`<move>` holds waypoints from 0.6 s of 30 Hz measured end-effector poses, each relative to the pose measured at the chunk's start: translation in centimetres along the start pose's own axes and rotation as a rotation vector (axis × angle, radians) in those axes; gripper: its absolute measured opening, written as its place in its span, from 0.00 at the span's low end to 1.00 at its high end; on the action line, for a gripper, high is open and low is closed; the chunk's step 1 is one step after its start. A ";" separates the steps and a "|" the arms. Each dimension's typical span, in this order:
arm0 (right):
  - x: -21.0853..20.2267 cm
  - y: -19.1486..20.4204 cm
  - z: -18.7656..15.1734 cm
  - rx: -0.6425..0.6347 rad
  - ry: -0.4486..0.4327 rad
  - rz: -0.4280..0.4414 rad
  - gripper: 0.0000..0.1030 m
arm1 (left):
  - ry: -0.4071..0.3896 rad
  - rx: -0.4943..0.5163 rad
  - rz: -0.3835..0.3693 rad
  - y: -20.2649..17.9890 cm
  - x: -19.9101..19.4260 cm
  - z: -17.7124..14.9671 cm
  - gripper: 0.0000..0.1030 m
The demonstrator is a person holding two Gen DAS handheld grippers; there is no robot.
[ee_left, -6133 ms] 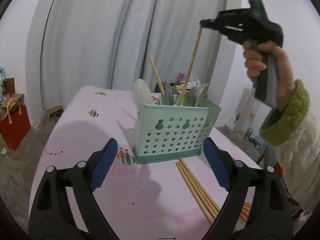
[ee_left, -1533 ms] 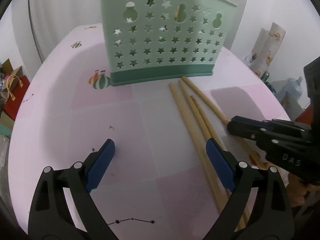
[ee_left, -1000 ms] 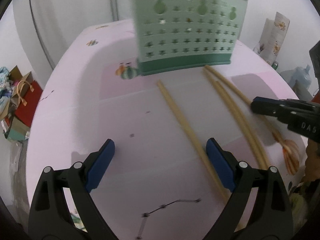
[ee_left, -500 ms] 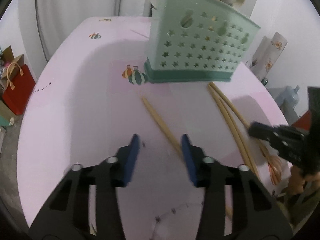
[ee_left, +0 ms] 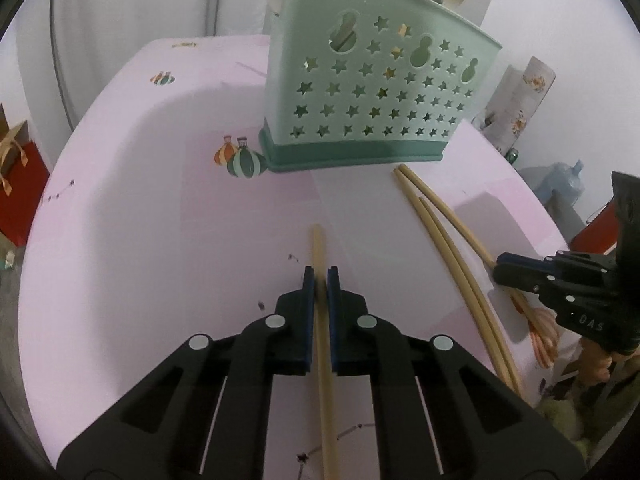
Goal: Organize utensils
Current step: 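Hold the chopstick in the right gripper while the left gripper grasps another chopstick, then lift both held chopsticks up over the green basket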
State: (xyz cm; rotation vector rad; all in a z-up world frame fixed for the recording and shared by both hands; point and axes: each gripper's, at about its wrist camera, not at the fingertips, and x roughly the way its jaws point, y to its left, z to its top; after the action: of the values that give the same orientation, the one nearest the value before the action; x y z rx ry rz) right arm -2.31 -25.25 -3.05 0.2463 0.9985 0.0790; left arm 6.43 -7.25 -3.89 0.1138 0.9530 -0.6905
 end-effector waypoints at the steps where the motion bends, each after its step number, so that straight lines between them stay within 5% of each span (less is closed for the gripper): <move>1: -0.1 0.0 -0.1 -0.003 0.001 -0.001 0.08 | 0.004 0.005 0.005 -0.1 0.0 0.0 0.05; 12: -0.2 -0.1 -0.2 0.005 0.003 -0.002 0.08 | 0.067 0.035 0.038 -0.7 0.9 1.1 0.06; 18: -0.3 0.0 -0.2 0.005 0.004 -0.006 0.08 | 0.113 0.009 0.028 -0.6 0.4 1.2 0.32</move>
State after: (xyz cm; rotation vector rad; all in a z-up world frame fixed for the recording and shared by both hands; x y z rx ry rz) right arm -2.66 -25.27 -2.94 0.2480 1.0039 0.0714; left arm 7.10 -8.45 -3.37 0.1751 1.0552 -0.6679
